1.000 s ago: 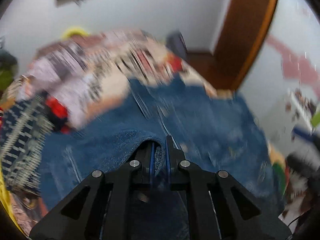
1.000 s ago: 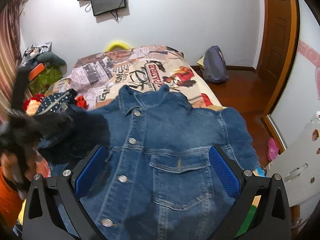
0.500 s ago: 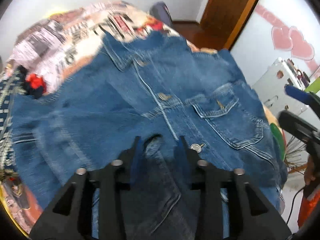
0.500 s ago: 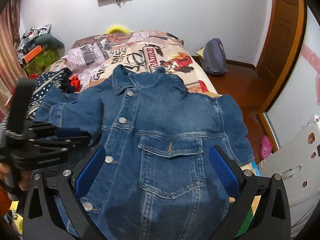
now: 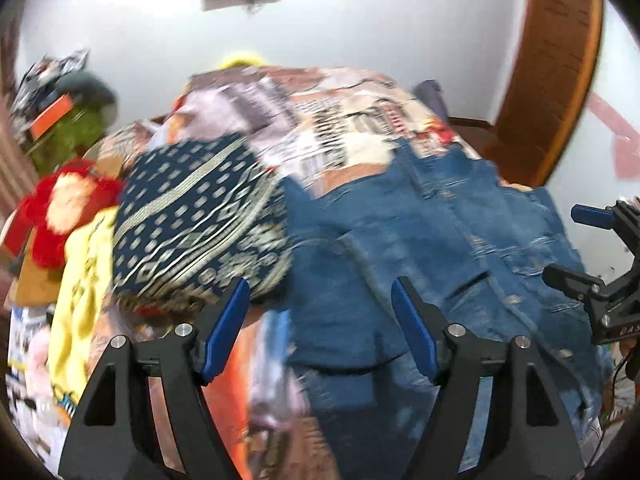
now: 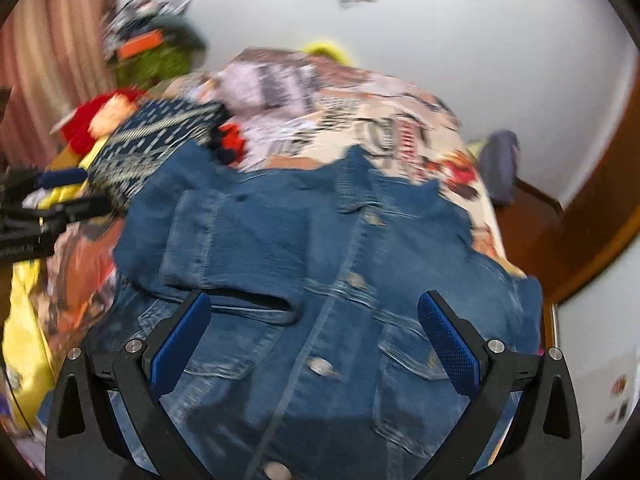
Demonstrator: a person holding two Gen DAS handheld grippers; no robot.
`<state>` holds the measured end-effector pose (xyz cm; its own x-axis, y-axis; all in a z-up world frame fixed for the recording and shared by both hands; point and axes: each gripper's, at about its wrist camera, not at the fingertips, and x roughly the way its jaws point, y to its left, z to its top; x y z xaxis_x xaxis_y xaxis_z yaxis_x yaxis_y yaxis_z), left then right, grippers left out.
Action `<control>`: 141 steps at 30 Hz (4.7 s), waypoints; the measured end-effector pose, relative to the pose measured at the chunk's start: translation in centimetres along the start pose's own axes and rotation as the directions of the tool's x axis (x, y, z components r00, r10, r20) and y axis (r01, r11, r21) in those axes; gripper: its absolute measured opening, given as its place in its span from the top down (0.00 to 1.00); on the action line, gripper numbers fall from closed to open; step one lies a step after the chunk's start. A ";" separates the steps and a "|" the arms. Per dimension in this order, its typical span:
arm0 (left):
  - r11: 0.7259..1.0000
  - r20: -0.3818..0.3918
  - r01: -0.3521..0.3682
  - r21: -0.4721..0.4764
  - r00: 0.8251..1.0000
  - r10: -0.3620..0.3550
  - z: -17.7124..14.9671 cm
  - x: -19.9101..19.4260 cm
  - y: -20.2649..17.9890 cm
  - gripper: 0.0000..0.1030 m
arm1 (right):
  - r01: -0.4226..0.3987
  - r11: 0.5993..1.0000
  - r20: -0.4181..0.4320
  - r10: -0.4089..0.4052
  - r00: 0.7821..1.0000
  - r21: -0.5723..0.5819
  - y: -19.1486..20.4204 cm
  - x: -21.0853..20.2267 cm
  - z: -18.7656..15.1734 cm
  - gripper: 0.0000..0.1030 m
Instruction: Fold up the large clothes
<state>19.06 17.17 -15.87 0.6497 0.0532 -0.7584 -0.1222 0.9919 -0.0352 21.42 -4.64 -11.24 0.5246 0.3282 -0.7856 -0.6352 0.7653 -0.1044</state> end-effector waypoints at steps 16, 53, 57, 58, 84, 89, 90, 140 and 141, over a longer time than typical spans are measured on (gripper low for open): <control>0.992 -0.199 -0.001 -0.127 0.980 -0.025 -7.1 6.4 4.4 0.30 | -0.149 0.924 -0.242 0.064 0.968 -0.351 8.7 9.4 1.1 0.36; 0.986 -0.251 -0.130 -0.106 0.963 0.100 -3.7 12.1 0.6 0.22 | 0.083 0.928 0.090 -0.124 0.988 0.362 -15.7 -1.1 2.0 0.91; 0.986 -0.261 -0.130 -0.102 0.960 0.099 -3.9 12.4 0.6 0.21 | 0.063 0.902 0.015 -0.077 0.997 0.427 -17.7 0.2 -1.4 0.91; 0.986 -0.262 -0.131 -0.099 0.960 0.101 -4.0 12.3 0.6 0.21 | 0.057 0.894 -0.001 -0.064 0.998 0.444 -18.0 0.5 -2.2 0.91; 0.998 -0.060 -0.041 0.038 0.997 0.043 -0.4 2.5 -4.7 0.20 | 0.091 0.819 -0.118 -0.028 0.993 0.566 -21.1 -2.3 -10.7 0.82; 0.999 0.005 0.021 0.036 1.000 -0.021 3.4 2.0 -6.7 0.17 | 0.112 0.781 -0.011 -0.134 0.991 0.614 -23.0 -6.0 -10.2 0.41; 0.999 0.012 0.032 0.028 0.999 -0.032 4.0 2.0 -7.0 0.15 | 0.107 0.771 0.012 -0.147 0.989 0.628 -23.6 -6.7 -10.3 0.37; 0.994 -0.088 0.066 0.086 0.994 -0.058 2.6 7.3 -12.4 0.13 | -0.011 0.884 0.089 -0.034 0.995 0.467 -20.0 -4.1 -6.5 0.91; 0.994 -0.085 0.061 0.091 0.995 -0.053 2.4 7.1 -12.5 0.13 | -0.013 0.893 0.061 -0.016 0.998 0.450 -19.0 -3.3 -6.7 0.91</control>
<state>26.98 5.47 -19.24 0.5892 -0.0094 -0.8079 -0.0138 0.9997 -0.0217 27.98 -23.99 -10.72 0.5682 0.3489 -0.7453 -0.3191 0.9282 0.1913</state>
